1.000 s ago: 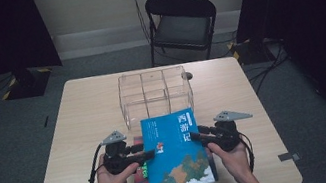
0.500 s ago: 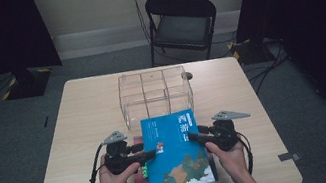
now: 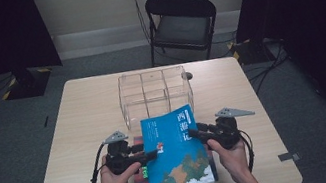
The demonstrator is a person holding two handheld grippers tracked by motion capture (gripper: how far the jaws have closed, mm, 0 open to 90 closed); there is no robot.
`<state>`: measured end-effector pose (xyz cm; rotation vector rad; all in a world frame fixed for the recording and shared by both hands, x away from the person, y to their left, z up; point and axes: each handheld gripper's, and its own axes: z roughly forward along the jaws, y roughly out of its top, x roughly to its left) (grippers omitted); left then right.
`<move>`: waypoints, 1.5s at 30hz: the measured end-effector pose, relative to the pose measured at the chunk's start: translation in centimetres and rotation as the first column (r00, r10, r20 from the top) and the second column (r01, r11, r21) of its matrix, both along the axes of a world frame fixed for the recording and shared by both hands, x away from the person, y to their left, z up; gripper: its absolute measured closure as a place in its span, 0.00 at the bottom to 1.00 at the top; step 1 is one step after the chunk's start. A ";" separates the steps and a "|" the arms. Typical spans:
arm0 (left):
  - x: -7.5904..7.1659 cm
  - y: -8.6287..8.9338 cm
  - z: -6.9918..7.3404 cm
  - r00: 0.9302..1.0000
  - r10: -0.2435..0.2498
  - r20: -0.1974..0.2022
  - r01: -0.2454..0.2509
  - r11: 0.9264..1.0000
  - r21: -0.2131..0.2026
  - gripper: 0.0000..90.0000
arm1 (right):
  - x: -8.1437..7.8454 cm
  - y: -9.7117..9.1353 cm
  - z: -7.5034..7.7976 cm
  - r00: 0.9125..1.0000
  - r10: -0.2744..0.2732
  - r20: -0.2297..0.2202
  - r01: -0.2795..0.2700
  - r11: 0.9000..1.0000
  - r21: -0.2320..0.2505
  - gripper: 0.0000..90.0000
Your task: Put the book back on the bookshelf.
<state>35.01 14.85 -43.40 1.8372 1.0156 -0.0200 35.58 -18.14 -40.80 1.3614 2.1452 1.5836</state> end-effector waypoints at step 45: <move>1.0 -0.5 -0.1 0.999 -0.013 -0.050 0.014 1.000 0.012 0.22 | 4.2 4.3 -0.8 0.939 0.318 -0.129 -0.325 0.945 -0.039 0.68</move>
